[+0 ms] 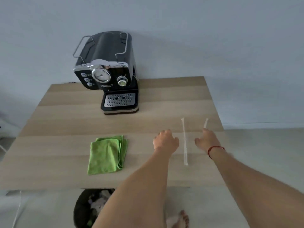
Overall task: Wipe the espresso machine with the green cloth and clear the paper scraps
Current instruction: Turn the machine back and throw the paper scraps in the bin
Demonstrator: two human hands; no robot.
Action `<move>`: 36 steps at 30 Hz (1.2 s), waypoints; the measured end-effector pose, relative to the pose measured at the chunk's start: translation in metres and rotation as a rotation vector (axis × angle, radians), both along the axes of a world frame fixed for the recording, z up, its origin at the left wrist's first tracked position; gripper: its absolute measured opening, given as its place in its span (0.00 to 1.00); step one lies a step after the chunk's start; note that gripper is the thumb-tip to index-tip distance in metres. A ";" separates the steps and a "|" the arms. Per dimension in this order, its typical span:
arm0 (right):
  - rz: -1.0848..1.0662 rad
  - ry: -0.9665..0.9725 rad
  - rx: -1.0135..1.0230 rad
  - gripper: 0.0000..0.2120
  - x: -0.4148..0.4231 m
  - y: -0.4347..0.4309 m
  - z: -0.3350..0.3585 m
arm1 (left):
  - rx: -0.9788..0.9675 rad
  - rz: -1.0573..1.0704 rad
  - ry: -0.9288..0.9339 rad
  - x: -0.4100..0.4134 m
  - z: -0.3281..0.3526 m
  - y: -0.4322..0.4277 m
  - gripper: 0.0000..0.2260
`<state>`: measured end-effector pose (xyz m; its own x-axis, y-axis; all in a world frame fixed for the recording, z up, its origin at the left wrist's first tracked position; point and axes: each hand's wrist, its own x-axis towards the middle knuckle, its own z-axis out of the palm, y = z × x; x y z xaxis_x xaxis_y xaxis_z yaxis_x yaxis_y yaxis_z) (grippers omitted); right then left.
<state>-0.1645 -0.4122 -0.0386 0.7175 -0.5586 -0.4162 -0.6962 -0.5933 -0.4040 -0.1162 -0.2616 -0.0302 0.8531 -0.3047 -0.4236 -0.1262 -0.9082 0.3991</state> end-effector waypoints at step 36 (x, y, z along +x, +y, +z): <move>0.533 0.000 0.475 0.05 0.012 0.477 -0.043 | -0.229 1.320 0.048 -0.065 -0.046 0.441 0.09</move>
<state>-0.1530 0.0647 -0.0820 0.8425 0.1100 -0.5274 -0.3603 -0.6127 -0.7034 -0.1811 0.1794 -0.0759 0.5477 0.6620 -0.5116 0.8053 -0.2512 0.5370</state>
